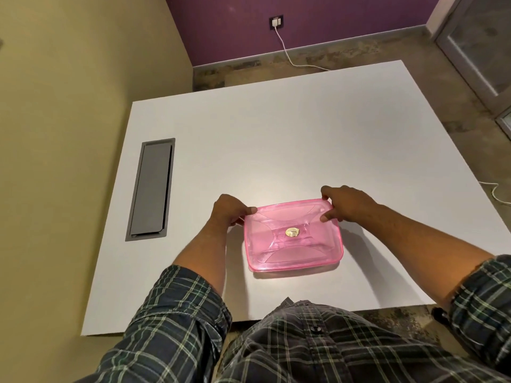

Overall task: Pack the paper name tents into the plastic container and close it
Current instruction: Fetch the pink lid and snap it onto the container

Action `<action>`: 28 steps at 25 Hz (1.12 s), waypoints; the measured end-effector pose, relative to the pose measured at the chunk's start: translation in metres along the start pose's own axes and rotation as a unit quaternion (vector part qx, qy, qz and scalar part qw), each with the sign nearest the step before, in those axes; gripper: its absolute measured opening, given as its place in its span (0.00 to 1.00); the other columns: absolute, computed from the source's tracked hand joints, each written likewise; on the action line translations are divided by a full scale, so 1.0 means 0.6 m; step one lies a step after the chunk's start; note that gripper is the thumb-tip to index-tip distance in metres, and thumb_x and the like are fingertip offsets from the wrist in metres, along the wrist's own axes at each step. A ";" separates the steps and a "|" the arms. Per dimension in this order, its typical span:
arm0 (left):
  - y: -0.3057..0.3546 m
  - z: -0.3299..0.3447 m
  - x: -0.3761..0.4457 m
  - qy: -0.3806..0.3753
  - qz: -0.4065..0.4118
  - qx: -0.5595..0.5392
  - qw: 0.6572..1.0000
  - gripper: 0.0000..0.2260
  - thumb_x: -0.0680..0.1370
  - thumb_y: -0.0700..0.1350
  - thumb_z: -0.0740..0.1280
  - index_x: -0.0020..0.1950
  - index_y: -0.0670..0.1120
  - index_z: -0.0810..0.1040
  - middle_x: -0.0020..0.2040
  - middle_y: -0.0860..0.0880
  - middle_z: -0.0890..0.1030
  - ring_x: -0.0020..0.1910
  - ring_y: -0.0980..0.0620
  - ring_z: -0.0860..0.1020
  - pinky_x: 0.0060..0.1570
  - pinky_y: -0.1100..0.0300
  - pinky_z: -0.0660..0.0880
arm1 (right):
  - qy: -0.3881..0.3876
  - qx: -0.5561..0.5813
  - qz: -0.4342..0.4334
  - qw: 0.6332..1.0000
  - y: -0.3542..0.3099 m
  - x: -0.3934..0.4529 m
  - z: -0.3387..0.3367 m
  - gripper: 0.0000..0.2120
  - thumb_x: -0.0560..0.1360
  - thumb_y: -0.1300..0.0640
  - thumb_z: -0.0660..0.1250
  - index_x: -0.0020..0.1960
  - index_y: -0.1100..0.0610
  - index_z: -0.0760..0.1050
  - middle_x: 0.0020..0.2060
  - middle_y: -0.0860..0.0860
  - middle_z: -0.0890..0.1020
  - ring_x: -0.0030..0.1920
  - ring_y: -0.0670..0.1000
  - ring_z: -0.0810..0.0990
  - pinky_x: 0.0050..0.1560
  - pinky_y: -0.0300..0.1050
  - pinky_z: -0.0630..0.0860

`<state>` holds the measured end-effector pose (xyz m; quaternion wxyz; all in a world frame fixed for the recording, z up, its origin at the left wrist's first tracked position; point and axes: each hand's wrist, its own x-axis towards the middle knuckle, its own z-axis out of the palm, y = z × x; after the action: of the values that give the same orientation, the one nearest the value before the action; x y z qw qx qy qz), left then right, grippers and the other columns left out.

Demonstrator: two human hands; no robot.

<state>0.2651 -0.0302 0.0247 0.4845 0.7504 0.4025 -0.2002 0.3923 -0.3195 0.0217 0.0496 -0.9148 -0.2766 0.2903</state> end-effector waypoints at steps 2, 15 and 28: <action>-0.009 0.003 0.005 0.001 -0.058 -0.058 0.997 0.15 0.68 0.46 0.81 0.40 0.40 0.77 0.40 0.42 0.83 0.38 0.46 0.81 0.37 0.58 0.73 | -0.001 0.004 0.003 1.000 0.000 0.001 0.002 0.24 0.68 0.41 0.78 0.55 0.49 0.70 0.36 0.46 0.79 0.32 0.50 0.84 0.35 0.42 0.71; -0.030 0.017 0.032 0.008 -0.138 -0.138 0.981 0.19 0.72 0.50 0.77 0.33 0.44 0.69 0.35 0.44 0.74 0.37 0.48 0.68 0.36 0.57 0.62 | -0.011 0.082 0.027 0.996 0.001 0.003 0.005 0.24 0.66 0.45 0.81 0.52 0.51 0.72 0.35 0.49 0.83 0.32 0.52 0.85 0.37 0.46 0.77; -0.043 0.090 -0.002 0.148 -0.019 -0.058 0.987 0.16 0.79 0.52 0.60 0.56 0.39 0.75 0.55 0.41 0.80 0.55 0.39 0.77 0.50 0.53 0.72 | 0.060 0.431 0.235 0.869 -0.013 0.034 0.033 0.11 0.68 0.51 0.72 0.41 0.58 0.78 0.40 0.56 0.82 0.36 0.58 0.80 0.40 0.49 0.79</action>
<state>0.2484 -0.0732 -0.0135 0.4584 0.7349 0.4945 -0.0727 0.3913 -0.3035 -0.0032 0.3861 -0.8560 0.1027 0.3282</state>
